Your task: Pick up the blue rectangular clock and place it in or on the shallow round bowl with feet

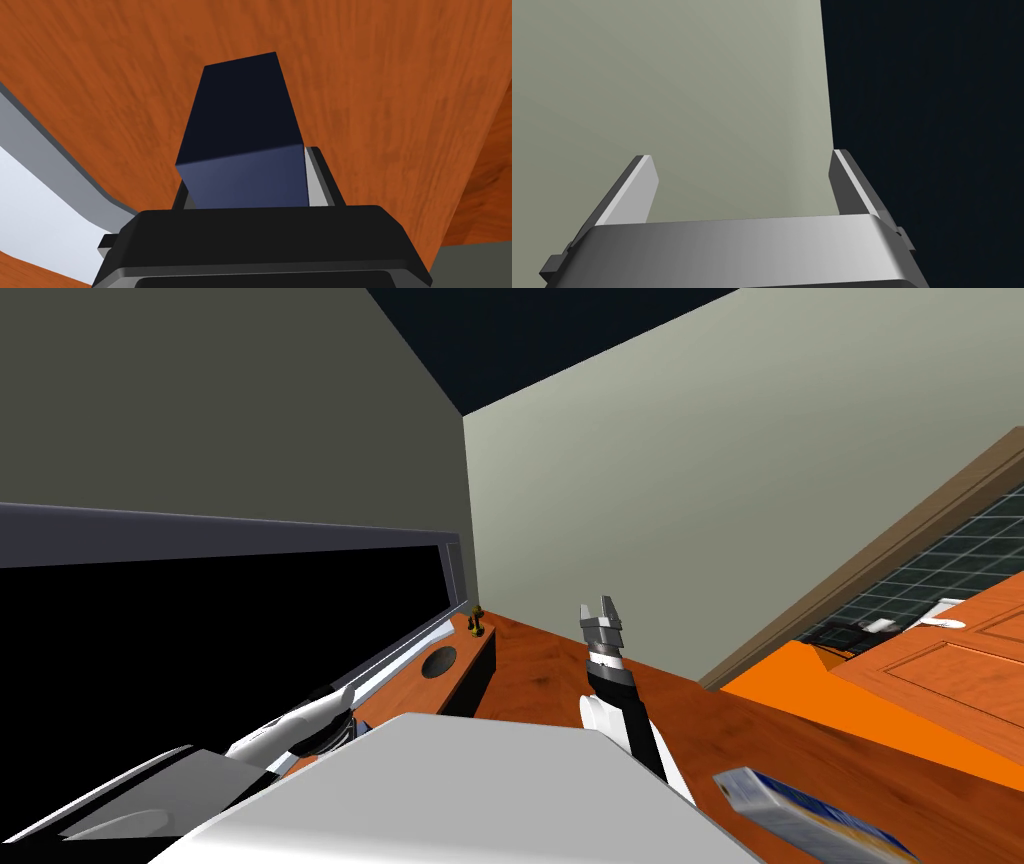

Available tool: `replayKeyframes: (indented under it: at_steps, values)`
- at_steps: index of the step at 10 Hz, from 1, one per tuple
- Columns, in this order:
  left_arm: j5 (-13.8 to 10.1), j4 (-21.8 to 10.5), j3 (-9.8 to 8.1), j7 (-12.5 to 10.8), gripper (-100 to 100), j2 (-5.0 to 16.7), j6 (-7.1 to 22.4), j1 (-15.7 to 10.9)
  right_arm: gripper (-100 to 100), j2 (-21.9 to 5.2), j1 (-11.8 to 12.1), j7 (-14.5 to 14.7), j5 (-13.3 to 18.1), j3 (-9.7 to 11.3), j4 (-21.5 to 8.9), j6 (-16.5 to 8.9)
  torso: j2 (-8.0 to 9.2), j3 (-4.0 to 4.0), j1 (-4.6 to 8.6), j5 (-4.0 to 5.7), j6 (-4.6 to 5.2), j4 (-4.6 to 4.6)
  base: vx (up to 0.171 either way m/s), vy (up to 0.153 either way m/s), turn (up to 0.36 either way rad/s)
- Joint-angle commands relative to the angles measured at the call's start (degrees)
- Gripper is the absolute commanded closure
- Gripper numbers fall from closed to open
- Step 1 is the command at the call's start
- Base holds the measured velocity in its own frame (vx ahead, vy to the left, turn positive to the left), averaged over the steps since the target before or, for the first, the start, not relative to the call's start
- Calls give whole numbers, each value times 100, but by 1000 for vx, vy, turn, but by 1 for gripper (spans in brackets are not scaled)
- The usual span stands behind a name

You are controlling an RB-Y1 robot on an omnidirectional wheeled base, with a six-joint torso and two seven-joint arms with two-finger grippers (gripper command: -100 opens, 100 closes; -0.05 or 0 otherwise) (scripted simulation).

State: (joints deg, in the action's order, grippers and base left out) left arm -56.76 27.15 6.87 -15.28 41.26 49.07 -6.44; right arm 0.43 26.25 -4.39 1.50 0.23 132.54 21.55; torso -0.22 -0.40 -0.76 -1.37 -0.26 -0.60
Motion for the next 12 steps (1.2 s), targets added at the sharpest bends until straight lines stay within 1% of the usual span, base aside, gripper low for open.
replayKeyframes:
  at_steps: [1,2,3,5,6,7,8,9,11,12]
  values:
    - [0,0,0,0,0,0,0,0,0,0,0,0,0,0,0,0,0,0,0,0,0,0,0,0,0]
    - [-149,41,-54,-167,100,-30,46,-142,0,0,0,0,0,0,0,0,-1,0,2,1,0,0,106,-49,39]
    - [-204,71,-47,-229,100,-39,76,-207,0,0,1,0,0,0,0,0,-38,-17,23,2,15,1,176,-77,6]
    - [-204,71,-47,-229,100,-39,76,-207,0,1,1,0,0,1,1,0,-62,-33,40,8,16,-6,94,-56,-17]
    - [-299,140,7,-349,100,-26,143,-334,0,0,1,0,0,0,1,0,-37,-21,26,8,7,-6,35,-27,38]
    - [-380,216,103,-466,100,18,220,-458,0,0,1,0,0,0,0,0,-27,-14,22,7,9,-1,49,-55,57]
    - [-380,216,103,-466,100,18,220,-458,0,0,1,0,0,0,0,0,-25,-11,31,11,9,1,37,-45,23]
    - [-451,294,223,-585,100,84,303,-579,0,0,0,0,0,1,0,0,-21,-10,29,9,9,0,3,-24,52]
    - [-451,294,223,-585,100,84,303,-579,0,0,0,0,0,0,0,0,-1,1,14,8,1,2,-8,-5,9]
    - [-516,369,352,-707,100,161,387,-696,0,0,0,0,0,0,0,0,4,3,9,7,-1,2,-23,1,74]
